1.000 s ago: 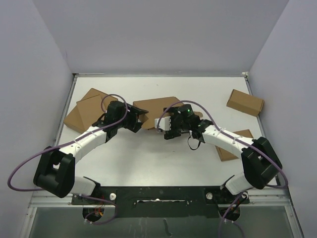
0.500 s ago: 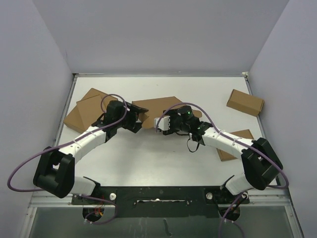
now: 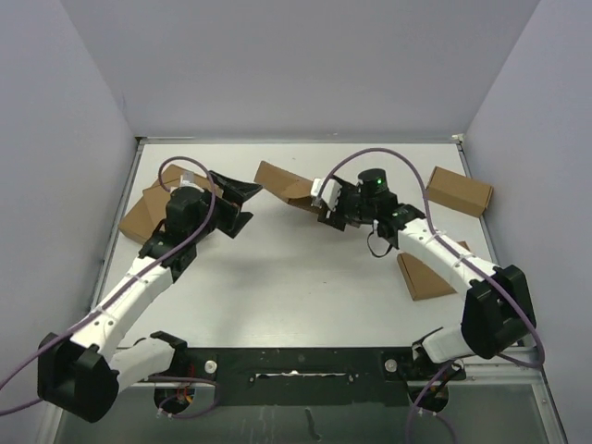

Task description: Fold the paper box

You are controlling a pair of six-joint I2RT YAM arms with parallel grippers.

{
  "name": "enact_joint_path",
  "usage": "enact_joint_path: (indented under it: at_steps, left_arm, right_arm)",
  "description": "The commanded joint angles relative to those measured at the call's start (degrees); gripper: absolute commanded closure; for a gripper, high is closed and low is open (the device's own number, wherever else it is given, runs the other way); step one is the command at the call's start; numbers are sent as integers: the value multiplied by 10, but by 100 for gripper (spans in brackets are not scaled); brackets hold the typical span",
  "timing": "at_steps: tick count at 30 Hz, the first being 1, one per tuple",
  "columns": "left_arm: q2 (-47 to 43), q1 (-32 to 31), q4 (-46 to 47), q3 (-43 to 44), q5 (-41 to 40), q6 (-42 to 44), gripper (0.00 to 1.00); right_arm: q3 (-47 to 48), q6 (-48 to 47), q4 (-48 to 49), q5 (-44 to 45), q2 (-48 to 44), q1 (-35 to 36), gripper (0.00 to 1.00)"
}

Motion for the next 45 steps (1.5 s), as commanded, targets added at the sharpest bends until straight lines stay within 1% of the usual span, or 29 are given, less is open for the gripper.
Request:
enact_joint_path:
  at_steps: [1,5,7,10,14,16,20,21,27,30,34,38,40,41,42,44,45]
  left_arm:
    - [-87,12,6,9,-37,157,2]
    - [-156,9,13,-11,-42,322,2]
    - [-186,9,28,-44,-38,378,2]
    - [-227,10,56,-95,-34,427,2]
    - [-265,12,103,-160,-15,446,2]
    - [-266,20,117,-171,18,451,2]
    - [-245,37,102,-164,77,463,2]
    - [-241,41,98,-163,87,463,2]
    - [-215,58,47,-147,103,451,3]
    - [-192,65,24,-139,114,442,4]
    - [-162,69,19,-140,122,425,5]
    - [-133,70,27,-142,127,409,7]
    - [-118,70,26,-141,127,406,7]
    - [-109,70,25,-139,126,406,7]
    - [-102,70,21,-136,124,406,7]
    - [-85,70,16,-128,121,408,8]
    - [-78,70,15,-124,120,410,8]
  right_arm:
    - [74,139,-67,-134,-29,-55,56]
    - [148,222,-136,-236,-19,-115,56]
    - [188,268,-184,-290,-4,-145,57]
    - [225,344,-215,-368,22,-168,57]
    - [233,463,-199,-453,51,-176,57]
    - [216,540,-152,-487,58,-178,57]
    - [141,711,3,-521,64,-181,57]
    - [125,741,35,-525,69,-183,57]
    - [49,853,161,-524,129,-195,56]
    - [41,900,218,-527,174,-196,56]
    - [43,978,299,-530,238,-197,56]
    - [59,1000,299,-528,307,-197,53]
    - [74,959,256,-526,332,-196,46]
    - [87,919,208,-521,339,-197,42]
    - [103,863,140,-513,344,-197,37]
    - [145,753,7,-483,349,-197,25]
    - [158,707,-43,-466,347,-198,20]
